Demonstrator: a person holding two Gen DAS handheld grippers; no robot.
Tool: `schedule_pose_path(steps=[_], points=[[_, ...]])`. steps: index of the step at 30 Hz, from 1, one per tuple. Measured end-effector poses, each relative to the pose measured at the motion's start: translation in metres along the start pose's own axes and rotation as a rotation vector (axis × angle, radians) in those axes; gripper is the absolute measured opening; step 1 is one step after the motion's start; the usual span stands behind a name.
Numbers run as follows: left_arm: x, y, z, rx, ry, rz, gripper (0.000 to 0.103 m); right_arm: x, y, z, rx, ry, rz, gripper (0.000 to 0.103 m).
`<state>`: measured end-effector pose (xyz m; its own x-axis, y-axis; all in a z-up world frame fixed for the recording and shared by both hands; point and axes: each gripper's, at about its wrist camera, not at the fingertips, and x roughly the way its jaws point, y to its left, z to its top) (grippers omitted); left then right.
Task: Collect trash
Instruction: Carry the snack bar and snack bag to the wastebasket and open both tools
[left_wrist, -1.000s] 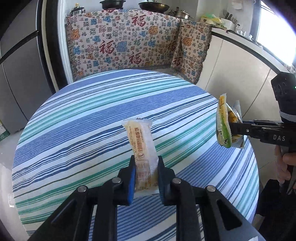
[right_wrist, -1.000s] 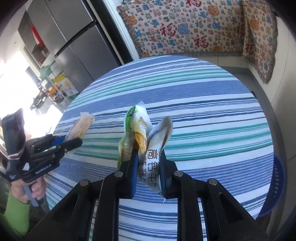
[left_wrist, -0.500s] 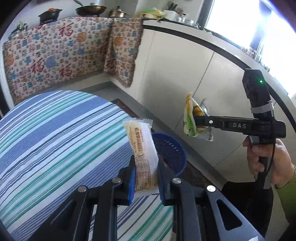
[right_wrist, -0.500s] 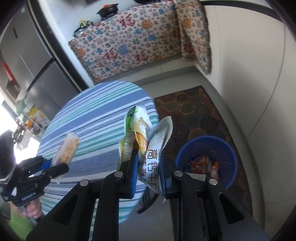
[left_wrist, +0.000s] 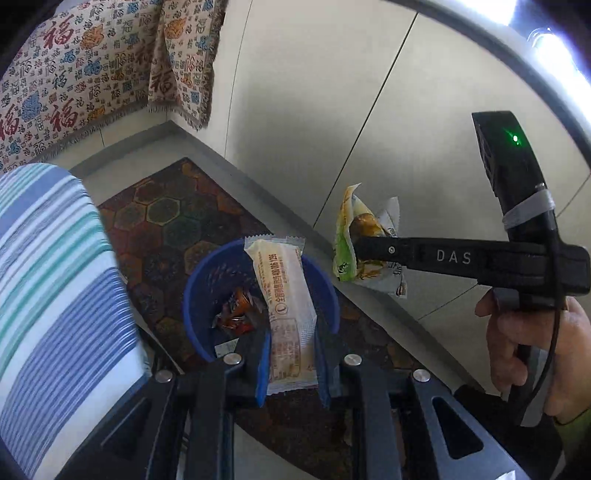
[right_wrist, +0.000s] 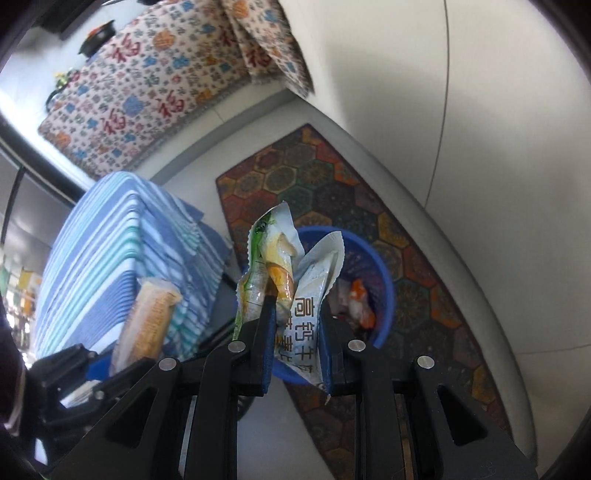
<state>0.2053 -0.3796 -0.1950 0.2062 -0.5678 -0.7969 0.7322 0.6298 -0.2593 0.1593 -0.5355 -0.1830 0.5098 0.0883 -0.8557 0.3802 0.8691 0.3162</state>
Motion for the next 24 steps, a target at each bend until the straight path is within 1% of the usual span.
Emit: schedule_pose_path(steps=[6,7,9,10,11,12,13,14,16,17,18,19,20,21,23,24], points=[[0.042,0.005,0.007,-0.008,0.038,0.022,0.021,0.042,-0.027,0.016,0.102,0.048,0.022,0.02],[0.048,0.003,0.007,-0.004,0.043,0.032,0.023,0.049,-0.032,0.017,0.121,0.053,0.03,0.021],[0.06,0.004,0.008,-0.002,0.056,0.054,0.025,0.063,-0.041,0.018,0.168,0.065,0.056,0.028],[0.065,0.005,0.006,-0.007,0.065,0.063,0.031,0.07,-0.046,0.018,0.193,0.066,0.076,0.03],[0.07,0.005,0.007,-0.015,0.072,0.06,0.039,0.074,-0.052,0.016,0.216,0.064,0.103,0.046],[0.073,0.008,0.008,-0.029,0.071,0.049,0.04,0.077,-0.058,0.015,0.236,0.054,0.122,0.063],[0.073,0.009,0.009,-0.037,0.061,0.046,0.04,0.078,-0.062,0.014,0.252,0.041,0.124,0.066],[0.072,0.009,0.01,-0.034,0.051,0.052,0.04,0.076,-0.066,0.014,0.266,0.025,0.12,0.066],[0.066,0.005,0.015,-0.006,0.022,0.071,0.04,0.069,-0.07,0.014,0.282,0.0,0.117,0.068],[0.061,0.0,0.016,0.005,0.006,0.074,0.04,0.062,-0.071,0.014,0.286,-0.019,0.104,0.072],[0.056,-0.002,0.017,0.01,-0.007,0.073,0.041,0.054,-0.07,0.015,0.281,-0.039,0.083,0.079],[0.046,-0.006,0.017,0.013,-0.023,0.066,0.05,0.048,-0.068,0.019,0.272,-0.059,0.06,0.084],[0.035,-0.01,0.018,0.015,-0.046,0.062,0.062,0.037,-0.066,0.02,0.262,-0.079,0.036,0.095],[0.022,-0.015,0.018,0.018,-0.074,0.06,0.066,0.025,-0.064,0.023,0.252,-0.103,0.013,0.103],[-0.004,-0.024,0.016,0.037,-0.112,0.043,0.076,-0.003,-0.055,0.022,0.228,-0.141,-0.017,0.103],[-0.014,-0.027,0.016,0.042,-0.122,0.036,0.079,-0.016,-0.05,0.02,0.211,-0.154,-0.021,0.103]])
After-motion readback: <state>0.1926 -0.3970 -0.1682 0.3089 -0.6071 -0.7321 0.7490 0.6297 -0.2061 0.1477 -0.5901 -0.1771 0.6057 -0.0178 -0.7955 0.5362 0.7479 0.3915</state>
